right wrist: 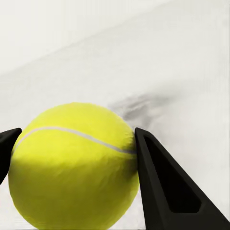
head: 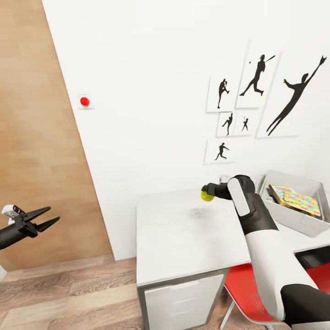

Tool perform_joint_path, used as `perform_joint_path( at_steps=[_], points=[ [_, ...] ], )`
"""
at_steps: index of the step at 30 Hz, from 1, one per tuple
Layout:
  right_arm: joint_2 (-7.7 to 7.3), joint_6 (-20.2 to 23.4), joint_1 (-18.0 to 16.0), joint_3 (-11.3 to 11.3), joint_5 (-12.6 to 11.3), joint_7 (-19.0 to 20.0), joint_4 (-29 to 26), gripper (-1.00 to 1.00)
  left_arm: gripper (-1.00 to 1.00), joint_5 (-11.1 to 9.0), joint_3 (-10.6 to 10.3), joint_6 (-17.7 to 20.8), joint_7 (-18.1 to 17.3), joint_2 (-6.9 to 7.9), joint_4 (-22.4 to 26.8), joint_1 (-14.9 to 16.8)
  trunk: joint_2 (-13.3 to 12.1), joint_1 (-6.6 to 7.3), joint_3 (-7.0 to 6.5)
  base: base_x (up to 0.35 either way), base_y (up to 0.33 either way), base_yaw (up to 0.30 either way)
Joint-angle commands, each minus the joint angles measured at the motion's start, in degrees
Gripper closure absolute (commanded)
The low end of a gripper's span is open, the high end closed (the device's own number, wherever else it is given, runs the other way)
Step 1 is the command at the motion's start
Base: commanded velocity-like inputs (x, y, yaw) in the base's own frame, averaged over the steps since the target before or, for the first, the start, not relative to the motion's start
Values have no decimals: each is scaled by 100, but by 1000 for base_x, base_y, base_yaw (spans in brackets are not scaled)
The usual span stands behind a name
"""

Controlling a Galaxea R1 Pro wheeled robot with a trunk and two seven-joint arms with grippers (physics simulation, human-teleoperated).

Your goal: Put all the toys in the child's room - the three board games (two on the bed and one on the table), the two jigsaw puzzles on the table, and the tennis ball on the table - inside the toy box on the table in the child's room.

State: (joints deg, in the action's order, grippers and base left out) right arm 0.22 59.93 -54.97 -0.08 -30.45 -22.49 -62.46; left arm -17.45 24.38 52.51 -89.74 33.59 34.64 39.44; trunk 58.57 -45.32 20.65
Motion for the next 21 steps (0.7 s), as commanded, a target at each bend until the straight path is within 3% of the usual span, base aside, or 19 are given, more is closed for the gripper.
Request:
perform_joint_path(
  at_steps=[1, 6, 10, 15, 18, 21],
  points=[
    [-41, 7, -5, 0, -165, -80, -2, 100, -100, 17, 0, 60, -26, -2, 83, 2, 5, -1, 11, 72, -201, -261],
    [-202, 7, -10, 0, -453, -80, -3, 100, -100, 17, -6, 144, -26, -5, 687, 2, 5, -1, 33, 25, -73, -249],
    [-249, 7, -67, -2, -495, -86, -3, 100, -100, 37, -74, 554, -26, -37, 1423, 52, 5, -1, 57, 4, -11, -225],
    [-261, 7, -195, 1, -505, -94, 11, 100, -100, 46, -997, 744, -26, -249, 2998, 262, 5, -1, 91, 1, -2, -200],
    [-297, 7, -308, 11, -500, -97, 25, 100, -100, 146, -1562, 749, -26, -577, 3414, 483, 5, -1, 112, 0, 0, -188],
    [-445, 7, -337, 3, -503, -98, 11, 100, -100, 426, -1801, 749, 132, -849, 3527, 621, 5, -1, 134, 0, 0, -186]
  ],
)
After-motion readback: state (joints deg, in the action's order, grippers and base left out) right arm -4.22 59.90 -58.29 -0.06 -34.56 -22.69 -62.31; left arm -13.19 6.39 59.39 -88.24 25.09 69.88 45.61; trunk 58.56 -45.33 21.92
